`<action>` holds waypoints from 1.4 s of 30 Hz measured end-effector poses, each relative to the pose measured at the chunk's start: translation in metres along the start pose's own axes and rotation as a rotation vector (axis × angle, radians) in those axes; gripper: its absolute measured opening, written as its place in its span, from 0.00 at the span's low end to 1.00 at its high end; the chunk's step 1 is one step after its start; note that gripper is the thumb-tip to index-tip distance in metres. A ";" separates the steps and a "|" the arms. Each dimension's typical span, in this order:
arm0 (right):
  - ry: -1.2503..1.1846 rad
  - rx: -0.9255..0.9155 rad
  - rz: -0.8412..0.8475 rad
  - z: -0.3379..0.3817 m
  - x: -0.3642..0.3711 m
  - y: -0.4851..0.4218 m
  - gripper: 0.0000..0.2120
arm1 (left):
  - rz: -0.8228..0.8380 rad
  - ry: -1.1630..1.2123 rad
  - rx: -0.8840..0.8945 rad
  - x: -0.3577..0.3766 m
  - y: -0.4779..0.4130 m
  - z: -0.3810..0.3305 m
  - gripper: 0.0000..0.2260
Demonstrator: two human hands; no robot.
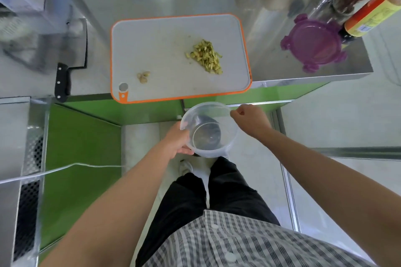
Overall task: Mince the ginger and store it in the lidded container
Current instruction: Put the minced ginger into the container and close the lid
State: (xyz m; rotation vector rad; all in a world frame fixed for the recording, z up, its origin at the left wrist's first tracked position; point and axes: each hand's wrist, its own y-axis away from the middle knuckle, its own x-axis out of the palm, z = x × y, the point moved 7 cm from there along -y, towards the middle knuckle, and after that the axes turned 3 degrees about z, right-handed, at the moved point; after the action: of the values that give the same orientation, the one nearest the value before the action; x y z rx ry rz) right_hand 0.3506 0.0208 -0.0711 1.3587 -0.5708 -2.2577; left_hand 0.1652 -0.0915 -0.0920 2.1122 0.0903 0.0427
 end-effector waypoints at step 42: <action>-0.002 -0.597 -0.106 0.107 -0.053 -0.149 0.25 | 0.087 0.195 -0.205 -0.025 -0.089 -0.033 0.12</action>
State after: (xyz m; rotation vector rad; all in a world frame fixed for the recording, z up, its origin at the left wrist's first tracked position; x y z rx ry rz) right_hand 0.2536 0.1857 -0.0695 1.0927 0.1806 -2.2485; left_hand 0.1338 -0.0191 -0.1513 1.9019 0.1055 0.2981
